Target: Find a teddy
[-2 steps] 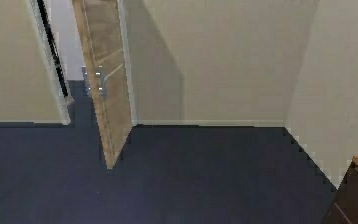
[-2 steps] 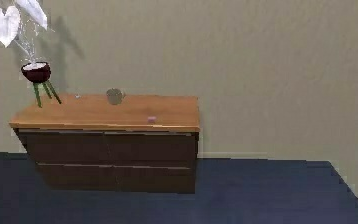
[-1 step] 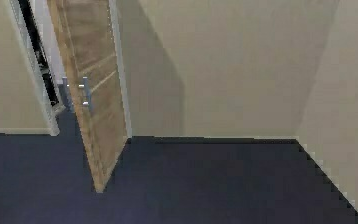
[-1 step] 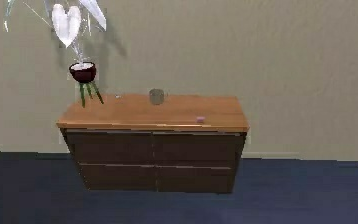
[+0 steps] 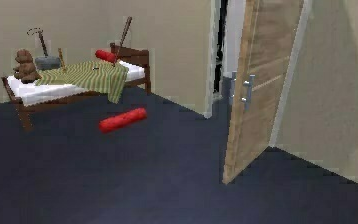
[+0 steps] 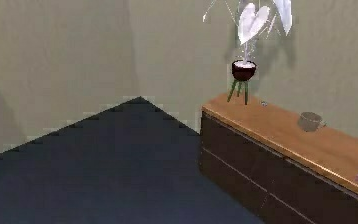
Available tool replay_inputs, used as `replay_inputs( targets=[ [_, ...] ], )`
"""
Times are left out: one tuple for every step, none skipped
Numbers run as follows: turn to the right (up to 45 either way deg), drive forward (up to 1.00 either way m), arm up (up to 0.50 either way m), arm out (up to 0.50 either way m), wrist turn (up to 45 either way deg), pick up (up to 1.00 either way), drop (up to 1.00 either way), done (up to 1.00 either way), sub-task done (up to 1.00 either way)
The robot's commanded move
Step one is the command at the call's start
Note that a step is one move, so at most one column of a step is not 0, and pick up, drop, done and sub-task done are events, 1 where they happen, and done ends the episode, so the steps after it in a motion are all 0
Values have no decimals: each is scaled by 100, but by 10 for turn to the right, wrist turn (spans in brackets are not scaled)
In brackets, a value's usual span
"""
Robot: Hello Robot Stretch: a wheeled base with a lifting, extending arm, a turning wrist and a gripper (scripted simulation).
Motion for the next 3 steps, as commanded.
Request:
replay_inputs(
  targets=[
    [-330,0,0,0,0,0,0,0,0],
    [0,100,0,0,0,0,0,0,0],
    [-30,0,0,0,0,0,0,0,0]
  ],
)
